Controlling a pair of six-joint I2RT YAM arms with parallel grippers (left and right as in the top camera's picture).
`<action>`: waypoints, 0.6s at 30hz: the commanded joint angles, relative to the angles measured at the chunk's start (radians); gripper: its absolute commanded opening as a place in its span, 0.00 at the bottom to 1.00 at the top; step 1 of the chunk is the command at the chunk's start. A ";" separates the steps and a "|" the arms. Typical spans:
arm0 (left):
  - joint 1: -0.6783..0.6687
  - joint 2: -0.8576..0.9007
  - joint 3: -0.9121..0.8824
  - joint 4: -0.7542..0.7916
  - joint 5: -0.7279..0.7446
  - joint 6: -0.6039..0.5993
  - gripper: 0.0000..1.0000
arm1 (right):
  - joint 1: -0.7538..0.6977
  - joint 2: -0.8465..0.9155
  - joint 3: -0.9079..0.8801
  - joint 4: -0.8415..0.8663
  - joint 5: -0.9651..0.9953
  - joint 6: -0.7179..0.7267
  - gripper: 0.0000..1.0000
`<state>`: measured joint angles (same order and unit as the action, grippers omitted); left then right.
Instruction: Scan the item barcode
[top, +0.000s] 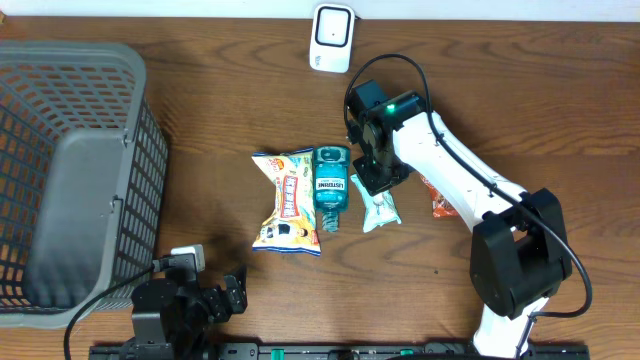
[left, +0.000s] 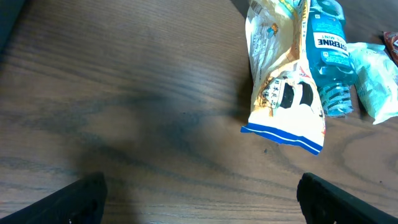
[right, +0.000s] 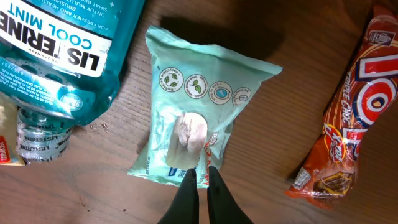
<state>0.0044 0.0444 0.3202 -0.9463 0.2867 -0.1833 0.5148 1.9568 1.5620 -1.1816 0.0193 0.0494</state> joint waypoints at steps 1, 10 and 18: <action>-0.004 0.001 0.003 -0.011 0.008 0.006 0.98 | 0.003 -0.016 0.013 0.008 0.012 0.032 0.02; -0.004 0.001 0.003 -0.011 0.008 0.006 0.98 | 0.002 -0.015 0.008 0.055 0.016 0.032 0.01; -0.004 0.001 0.003 -0.011 0.008 0.006 0.98 | -0.002 -0.013 -0.010 0.105 0.035 0.033 0.01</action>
<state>0.0044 0.0444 0.3202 -0.9463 0.2867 -0.1833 0.5144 1.9568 1.5620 -1.0924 0.0341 0.0719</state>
